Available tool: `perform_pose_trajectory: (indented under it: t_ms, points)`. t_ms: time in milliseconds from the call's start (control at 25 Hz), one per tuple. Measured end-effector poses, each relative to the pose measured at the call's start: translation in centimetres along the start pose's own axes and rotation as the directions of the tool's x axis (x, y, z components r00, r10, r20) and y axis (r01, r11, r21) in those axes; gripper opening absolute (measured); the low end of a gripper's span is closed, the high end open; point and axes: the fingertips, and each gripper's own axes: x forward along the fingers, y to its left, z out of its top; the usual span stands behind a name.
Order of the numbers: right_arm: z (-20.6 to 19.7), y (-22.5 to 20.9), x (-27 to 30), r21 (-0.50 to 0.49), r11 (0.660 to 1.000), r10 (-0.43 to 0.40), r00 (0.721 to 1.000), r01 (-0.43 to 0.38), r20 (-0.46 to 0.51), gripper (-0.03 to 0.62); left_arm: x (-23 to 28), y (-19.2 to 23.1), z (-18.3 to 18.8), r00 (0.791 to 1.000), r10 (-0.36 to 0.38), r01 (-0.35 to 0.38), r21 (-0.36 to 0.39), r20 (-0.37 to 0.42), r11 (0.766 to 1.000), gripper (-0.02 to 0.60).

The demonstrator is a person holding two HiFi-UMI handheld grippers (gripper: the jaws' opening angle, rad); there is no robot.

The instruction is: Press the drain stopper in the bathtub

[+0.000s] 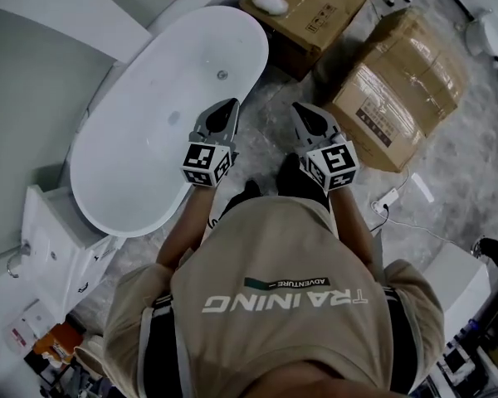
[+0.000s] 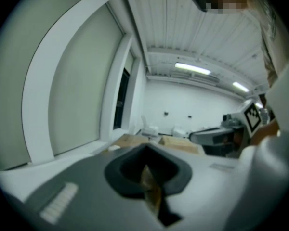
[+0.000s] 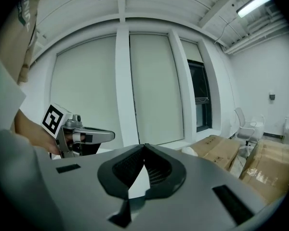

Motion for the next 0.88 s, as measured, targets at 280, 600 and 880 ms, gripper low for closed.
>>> perform_pose_trajectory:
  t_ms: [280,600,880]
  points:
    - [1.6,-6.2,3.8,-0.030,0.986,0.166,0.986,-0.166,-0.014,0.012,4.7,2.0,2.9,0.984,0.178,-0.178,-0.025,0.006,0.984,0.002]
    - [1.5,-10.4,7.3,-0.001,0.961,0.276,0.961,-0.276,-0.033,0.012,8.2,3.5,3.0,0.952,0.306,-0.306,-0.092,-0.012,0.948,0.002]
    - [1.3,-11.5,11.6,0.040,0.957,0.288,0.956,-0.286,-0.057,0.012,8.9,7.3,2.6,0.938,0.346,-0.347,-0.103,-0.020,0.932,0.002]
